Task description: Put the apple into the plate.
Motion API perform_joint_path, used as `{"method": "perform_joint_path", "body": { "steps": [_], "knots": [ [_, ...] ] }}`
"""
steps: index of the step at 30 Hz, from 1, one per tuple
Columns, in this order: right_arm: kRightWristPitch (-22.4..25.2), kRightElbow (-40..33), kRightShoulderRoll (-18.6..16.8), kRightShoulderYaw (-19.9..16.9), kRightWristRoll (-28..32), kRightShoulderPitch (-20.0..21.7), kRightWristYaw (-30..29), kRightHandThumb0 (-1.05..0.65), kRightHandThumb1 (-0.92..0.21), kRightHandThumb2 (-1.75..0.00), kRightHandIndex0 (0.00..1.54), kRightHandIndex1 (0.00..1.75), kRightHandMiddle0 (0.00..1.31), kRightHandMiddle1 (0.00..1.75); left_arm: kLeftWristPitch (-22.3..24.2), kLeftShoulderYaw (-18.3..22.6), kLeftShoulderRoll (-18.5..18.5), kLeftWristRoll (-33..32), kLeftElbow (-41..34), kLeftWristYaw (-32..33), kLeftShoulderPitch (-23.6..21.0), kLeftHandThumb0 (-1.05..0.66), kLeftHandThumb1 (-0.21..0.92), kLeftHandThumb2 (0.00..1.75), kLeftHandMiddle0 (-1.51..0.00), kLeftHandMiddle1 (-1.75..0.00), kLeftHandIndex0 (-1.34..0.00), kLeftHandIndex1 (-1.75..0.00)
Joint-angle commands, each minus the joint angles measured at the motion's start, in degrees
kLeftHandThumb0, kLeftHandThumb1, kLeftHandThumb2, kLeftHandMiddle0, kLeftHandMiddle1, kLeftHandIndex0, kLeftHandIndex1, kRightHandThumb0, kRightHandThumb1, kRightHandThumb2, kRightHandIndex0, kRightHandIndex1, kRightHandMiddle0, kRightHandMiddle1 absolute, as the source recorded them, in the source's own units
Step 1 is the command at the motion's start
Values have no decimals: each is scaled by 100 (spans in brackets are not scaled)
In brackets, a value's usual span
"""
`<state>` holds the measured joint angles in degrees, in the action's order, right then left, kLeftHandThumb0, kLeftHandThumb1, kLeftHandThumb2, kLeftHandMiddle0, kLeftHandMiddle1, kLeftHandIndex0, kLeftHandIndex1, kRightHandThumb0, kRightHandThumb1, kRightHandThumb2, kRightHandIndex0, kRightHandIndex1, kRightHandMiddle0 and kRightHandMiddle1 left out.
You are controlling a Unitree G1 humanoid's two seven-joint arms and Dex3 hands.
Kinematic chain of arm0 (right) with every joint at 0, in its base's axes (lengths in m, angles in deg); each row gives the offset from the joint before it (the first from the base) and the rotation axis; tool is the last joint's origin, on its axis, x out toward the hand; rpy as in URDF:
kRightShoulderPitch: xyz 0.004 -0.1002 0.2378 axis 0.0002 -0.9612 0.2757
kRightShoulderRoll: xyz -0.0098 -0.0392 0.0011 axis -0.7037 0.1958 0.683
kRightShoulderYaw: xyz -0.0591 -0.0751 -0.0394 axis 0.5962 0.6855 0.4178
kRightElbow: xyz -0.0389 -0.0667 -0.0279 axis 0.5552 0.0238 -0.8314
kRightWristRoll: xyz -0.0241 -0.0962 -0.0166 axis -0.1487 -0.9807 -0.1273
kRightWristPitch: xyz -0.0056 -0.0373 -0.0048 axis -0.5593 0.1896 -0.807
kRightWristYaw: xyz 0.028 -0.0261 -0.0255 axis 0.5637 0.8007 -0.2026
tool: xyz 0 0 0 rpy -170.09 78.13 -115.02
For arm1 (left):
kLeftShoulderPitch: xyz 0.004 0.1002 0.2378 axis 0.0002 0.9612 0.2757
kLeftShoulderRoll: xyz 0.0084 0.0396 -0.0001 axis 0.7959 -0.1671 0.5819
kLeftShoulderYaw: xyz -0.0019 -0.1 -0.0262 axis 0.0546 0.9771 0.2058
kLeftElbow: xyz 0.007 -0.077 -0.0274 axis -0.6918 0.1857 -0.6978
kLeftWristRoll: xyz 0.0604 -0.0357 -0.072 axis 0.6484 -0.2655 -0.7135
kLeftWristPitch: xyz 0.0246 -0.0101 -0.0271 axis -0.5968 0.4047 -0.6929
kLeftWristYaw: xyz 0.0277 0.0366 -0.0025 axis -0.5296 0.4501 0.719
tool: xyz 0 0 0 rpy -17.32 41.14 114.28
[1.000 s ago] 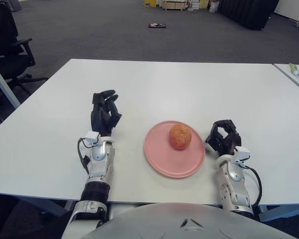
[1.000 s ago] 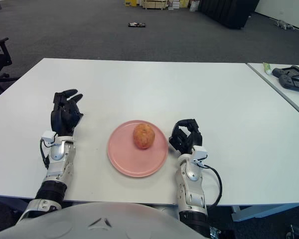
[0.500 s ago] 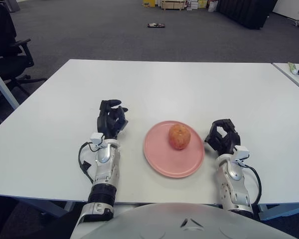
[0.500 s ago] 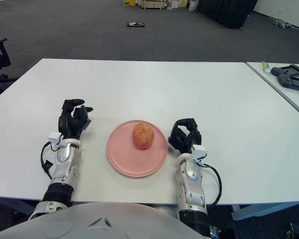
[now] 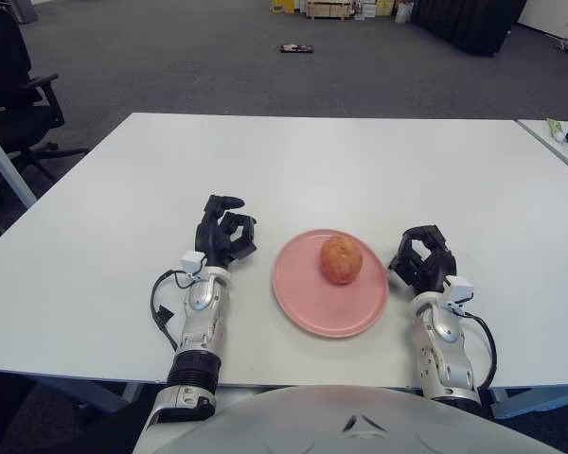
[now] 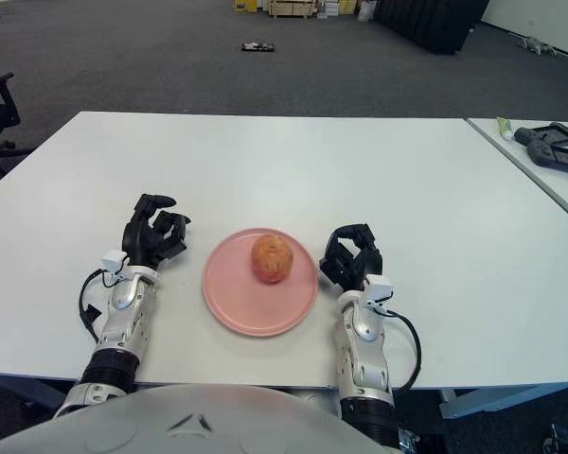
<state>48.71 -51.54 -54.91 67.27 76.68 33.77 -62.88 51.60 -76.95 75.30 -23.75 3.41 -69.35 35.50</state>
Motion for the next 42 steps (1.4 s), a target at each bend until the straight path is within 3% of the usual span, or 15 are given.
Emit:
{"method": "perform_joint_path", "body": {
  "steps": [1, 16, 42],
  "knots": [
    [142, 157, -132, -52, 83, 14, 20, -41, -57, -100, 94, 175, 42, 175, 47, -10, 26, 190, 76, 63, -22, -1, 28, 129, -67, -152, -50, -175],
    [124, 161, -142, -37, 16, 7, -39, -40, -58, -99, 94, 175, 41, 175, 102, -149, 132, 1111, 379, 579, -68, -1, 25, 134, -71, -157, -47, -175],
    [260, 46, -111, 2, -66, -83, -33, -40, -58, -99, 95, 175, 41, 175, 95, -152, 94, 1137, 586, 670, -31, -1, 27, 128, -75, -142, -49, -175]
  ]
}}
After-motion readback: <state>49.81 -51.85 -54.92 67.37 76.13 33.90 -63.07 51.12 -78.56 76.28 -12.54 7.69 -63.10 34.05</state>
